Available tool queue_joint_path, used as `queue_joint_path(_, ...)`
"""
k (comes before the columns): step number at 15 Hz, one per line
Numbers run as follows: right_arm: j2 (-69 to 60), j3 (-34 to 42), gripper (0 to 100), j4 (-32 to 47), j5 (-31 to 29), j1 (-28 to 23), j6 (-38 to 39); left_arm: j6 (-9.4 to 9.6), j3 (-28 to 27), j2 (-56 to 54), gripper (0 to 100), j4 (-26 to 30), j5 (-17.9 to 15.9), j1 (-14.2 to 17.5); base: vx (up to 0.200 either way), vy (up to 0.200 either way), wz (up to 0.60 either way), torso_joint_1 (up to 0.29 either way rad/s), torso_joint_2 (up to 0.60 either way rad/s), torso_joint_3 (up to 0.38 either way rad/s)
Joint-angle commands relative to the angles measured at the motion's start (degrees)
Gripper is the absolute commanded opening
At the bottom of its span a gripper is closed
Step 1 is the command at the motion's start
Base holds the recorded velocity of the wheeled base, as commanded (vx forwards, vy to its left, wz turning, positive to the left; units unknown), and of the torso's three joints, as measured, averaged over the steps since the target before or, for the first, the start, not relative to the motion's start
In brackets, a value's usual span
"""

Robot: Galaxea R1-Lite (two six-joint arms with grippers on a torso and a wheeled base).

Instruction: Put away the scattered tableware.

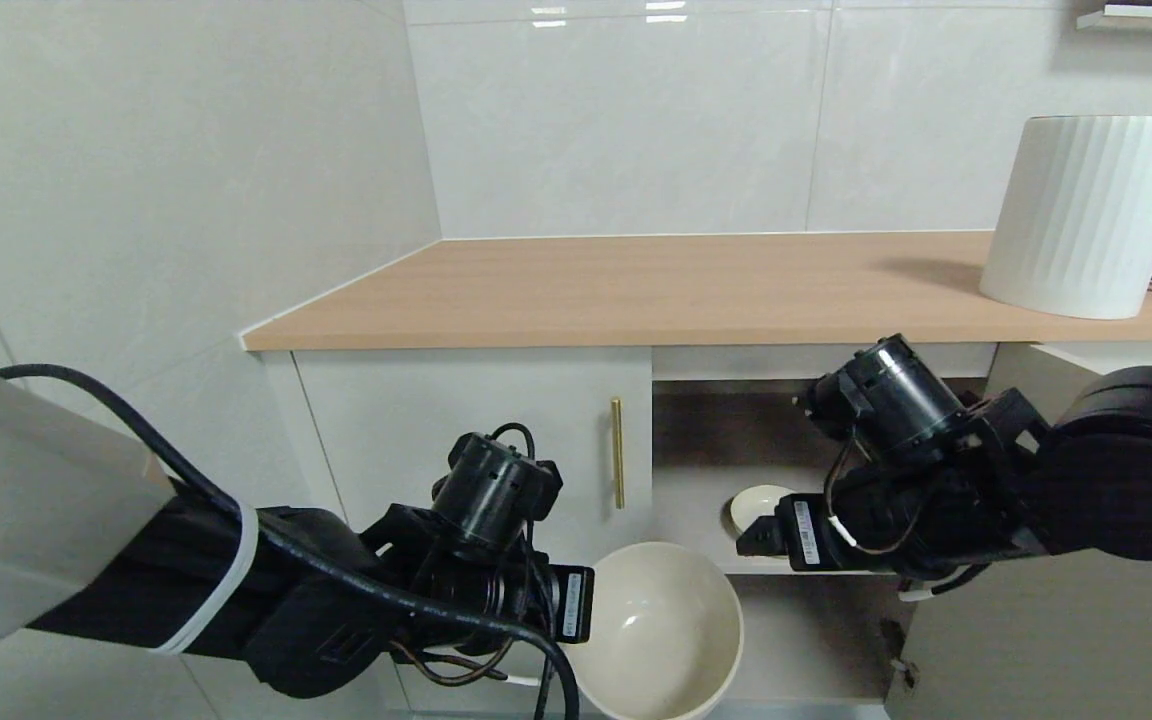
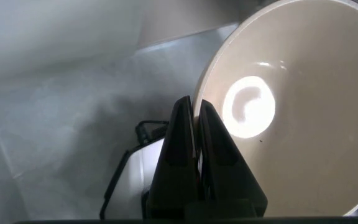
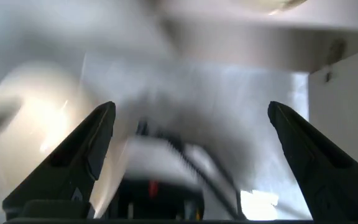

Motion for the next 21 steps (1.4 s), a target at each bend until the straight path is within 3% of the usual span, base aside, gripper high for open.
queue_joint_path(1, -2.5, 0.8, 100, 0.5, 0.6, 2.4, -0.1, -0.03, 0.1, 1.3, 0, -0.1, 0.2, -0.6, 0.000, 0.000, 0.00, 0.000, 0.00, 0.000)
queue_joint_path(3, -0.3, 1.8, 100, 0.6, 1.5, 4.7, -0.2, -0.03, 0.1, 0.6, 0, -0.2, 0.4, -1.0, 0.000, 0.000, 0.00, 0.000, 0.00, 0.000)
queue_joint_path(12, 7.8, 1.1, 100, 0.0, 1.1, 4.8, 0.2, -0.03, 0.3, 0.1, 0, -0.1, 1.9, -1.5, 0.000, 0.000, 0.00, 0.000, 0.00, 0.000)
queue_joint_path(13, 7.7, 1.2, 0, 0.0, 1.1, 4.8, 0.3, -0.03, 0.3, 0.3, 0, -0.1, 1.9, -1.5, 0.000, 0.000, 0.00, 0.000, 0.00, 0.000)
queue_joint_path(21, 7.4, 1.4, 0, 0.0, 1.1, 5.4, 0.2, -0.03, 0.3, 1.0, 0, -0.1, 1.9, -1.5, 0.000, 0.000, 0.00, 0.000, 0.00, 0.000)
